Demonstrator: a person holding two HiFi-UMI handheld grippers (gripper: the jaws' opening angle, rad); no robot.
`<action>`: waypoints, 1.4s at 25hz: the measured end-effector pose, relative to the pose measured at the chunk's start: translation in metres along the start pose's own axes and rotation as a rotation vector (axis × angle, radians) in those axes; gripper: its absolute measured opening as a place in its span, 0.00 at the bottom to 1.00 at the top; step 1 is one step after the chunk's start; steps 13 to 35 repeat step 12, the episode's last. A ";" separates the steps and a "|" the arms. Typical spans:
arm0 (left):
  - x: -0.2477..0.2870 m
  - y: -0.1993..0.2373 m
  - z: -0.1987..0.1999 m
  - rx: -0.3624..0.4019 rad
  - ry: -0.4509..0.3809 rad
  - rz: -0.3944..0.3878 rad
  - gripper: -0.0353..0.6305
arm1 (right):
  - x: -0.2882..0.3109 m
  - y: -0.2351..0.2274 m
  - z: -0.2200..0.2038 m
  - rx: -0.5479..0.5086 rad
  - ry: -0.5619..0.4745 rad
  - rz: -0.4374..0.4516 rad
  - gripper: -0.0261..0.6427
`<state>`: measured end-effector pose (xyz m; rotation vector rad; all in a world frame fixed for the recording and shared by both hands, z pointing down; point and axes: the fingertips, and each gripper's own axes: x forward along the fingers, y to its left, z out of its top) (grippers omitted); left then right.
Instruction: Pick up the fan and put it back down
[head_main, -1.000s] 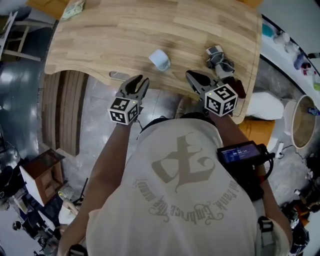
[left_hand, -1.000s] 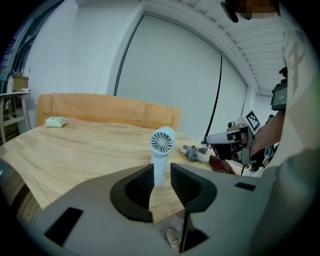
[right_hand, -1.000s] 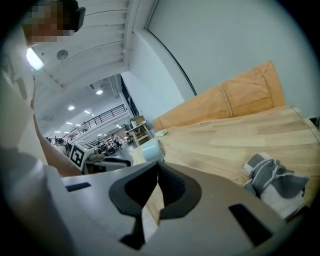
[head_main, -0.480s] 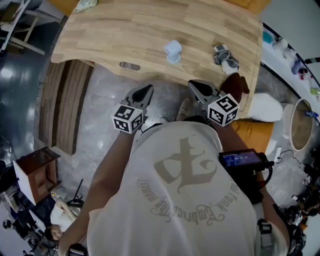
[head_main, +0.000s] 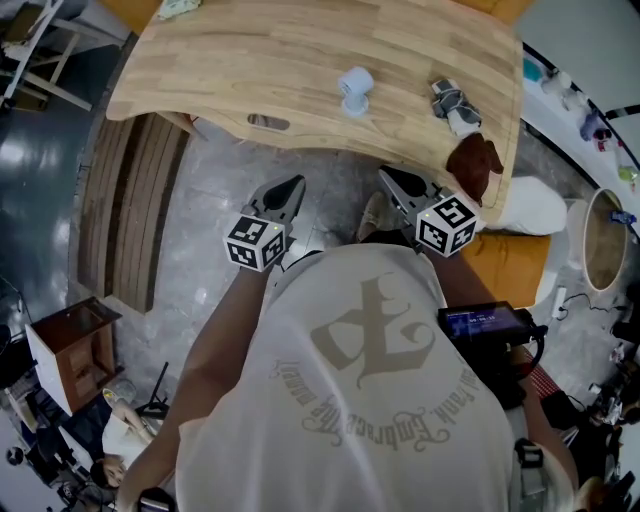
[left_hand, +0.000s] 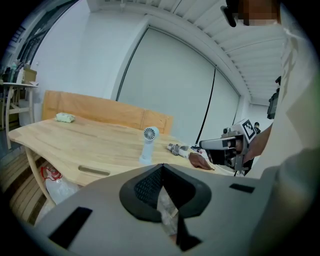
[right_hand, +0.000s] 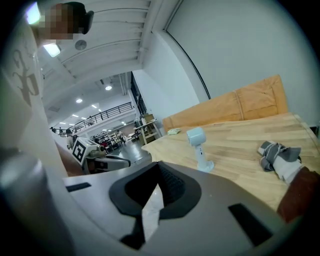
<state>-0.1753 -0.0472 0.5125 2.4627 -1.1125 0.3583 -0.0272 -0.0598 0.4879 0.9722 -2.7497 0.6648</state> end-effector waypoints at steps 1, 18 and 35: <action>-0.001 -0.001 -0.001 0.003 0.000 -0.004 0.07 | -0.001 0.002 -0.001 -0.001 0.000 -0.003 0.06; -0.006 0.004 -0.003 0.000 0.000 -0.007 0.07 | 0.000 0.008 -0.003 0.005 -0.005 -0.014 0.06; -0.006 0.004 -0.003 0.000 0.000 -0.007 0.07 | 0.000 0.008 -0.003 0.005 -0.005 -0.014 0.06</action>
